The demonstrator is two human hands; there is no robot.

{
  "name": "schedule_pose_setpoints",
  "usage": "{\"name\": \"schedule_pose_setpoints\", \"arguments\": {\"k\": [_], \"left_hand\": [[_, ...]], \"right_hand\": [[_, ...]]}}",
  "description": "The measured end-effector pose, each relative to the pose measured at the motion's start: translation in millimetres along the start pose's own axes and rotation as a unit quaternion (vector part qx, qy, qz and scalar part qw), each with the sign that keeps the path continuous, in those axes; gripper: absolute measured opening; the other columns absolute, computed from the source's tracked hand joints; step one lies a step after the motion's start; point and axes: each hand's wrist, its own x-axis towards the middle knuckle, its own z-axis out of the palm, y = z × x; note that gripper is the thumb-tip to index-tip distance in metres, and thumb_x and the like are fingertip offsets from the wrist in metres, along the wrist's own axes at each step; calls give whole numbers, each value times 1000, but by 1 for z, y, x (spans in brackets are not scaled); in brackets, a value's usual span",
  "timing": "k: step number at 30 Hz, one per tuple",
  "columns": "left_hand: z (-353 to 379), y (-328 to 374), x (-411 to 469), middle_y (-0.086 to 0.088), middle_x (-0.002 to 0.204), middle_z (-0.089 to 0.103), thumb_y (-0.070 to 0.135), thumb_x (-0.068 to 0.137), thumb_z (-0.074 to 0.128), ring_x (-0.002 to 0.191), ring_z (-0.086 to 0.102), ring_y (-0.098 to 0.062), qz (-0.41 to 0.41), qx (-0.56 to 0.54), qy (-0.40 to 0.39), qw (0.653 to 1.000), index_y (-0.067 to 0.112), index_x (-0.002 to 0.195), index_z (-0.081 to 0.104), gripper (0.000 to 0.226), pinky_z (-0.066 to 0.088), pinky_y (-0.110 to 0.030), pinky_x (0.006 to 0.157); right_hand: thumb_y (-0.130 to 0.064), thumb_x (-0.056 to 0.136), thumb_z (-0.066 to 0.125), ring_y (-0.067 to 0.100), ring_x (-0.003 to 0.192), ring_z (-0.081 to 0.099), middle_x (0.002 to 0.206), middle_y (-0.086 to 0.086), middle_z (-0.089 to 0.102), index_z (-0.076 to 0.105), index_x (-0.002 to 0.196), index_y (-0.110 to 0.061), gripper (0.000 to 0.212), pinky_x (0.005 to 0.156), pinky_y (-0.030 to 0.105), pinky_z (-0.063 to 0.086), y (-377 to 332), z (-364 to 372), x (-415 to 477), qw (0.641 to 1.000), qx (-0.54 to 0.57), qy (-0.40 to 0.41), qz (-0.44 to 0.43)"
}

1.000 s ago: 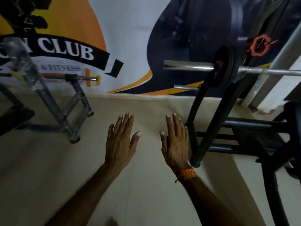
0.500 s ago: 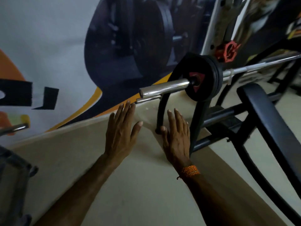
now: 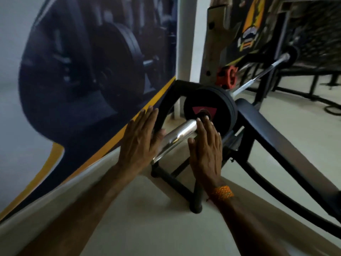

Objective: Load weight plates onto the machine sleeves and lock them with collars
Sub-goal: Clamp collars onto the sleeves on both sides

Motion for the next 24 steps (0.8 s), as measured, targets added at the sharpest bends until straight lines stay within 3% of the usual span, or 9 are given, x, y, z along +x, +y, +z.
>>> {"name": "schedule_pose_setpoints", "arguments": {"k": [3, 8, 12, 14, 17, 21, 24], "left_hand": [[19, -16, 39, 0, 168, 24, 58, 103, 28, 156, 19, -17, 70, -15, -21, 997, 22, 160, 26, 68, 22, -43, 125], [48, -28, 105, -4, 166, 31, 65, 101, 23, 154, 26, -21, 151, -77, -56, 984, 21, 159, 30, 74, 32, -52, 119], [68, -17, 159, 0, 168, 23, 68, 98, 27, 156, 19, -19, 161, -105, -104, 976, 23, 160, 26, 77, 24, -47, 124], [80, -8, 185, 0, 169, 21, 69, 98, 32, 156, 18, -19, 138, -135, -138, 971, 23, 161, 25, 79, 23, -45, 125], [98, 7, 219, -2, 168, 24, 76, 93, 32, 155, 23, -22, 101, -170, -187, 962, 25, 160, 25, 85, 28, -47, 123], [111, 29, 238, -2, 168, 26, 71, 97, 34, 153, 28, -25, 74, -187, -245, 948, 30, 160, 26, 76, 28, -44, 121], [123, 33, 240, -1, 162, 39, 64, 99, 42, 146, 40, -24, 64, -219, -240, 944, 34, 155, 37, 64, 35, -40, 115]], "right_hand": [[-50, 107, 31, 21, 159, 14, 173, 2, 17, 26, 163, -25, 61, 128, 51, 17, 6, 0, 20, 997, -51, 40, 34], [-58, 106, 23, 30, 155, 26, 169, 11, 28, 32, 161, -19, 68, 124, 55, 27, 7, -10, 50, 985, -127, 84, 83], [-47, 105, 37, 32, 152, 31, 167, 13, 30, 33, 159, -19, 62, 120, 49, 31, 10, -23, 85, 977, -142, 105, 120], [-45, 104, 41, 30, 153, 29, 168, 12, 28, 32, 160, -18, 63, 121, 42, 27, 17, -30, 106, 976, -127, 95, 150], [-40, 105, 52, 29, 152, 31, 167, 11, 31, 31, 160, -16, 64, 124, 45, 30, 37, -36, 144, 976, -99, 70, 180], [-51, 99, 61, 32, 143, 44, 157, 15, 44, 36, 156, -11, 75, 115, 44, 40, 55, -50, 197, 964, -18, 19, 264], [-66, 89, 67, 33, 132, 54, 150, 17, 51, 44, 149, -7, 87, 109, 48, 48, 76, -54, 232, 935, 104, -15, 339]]}}
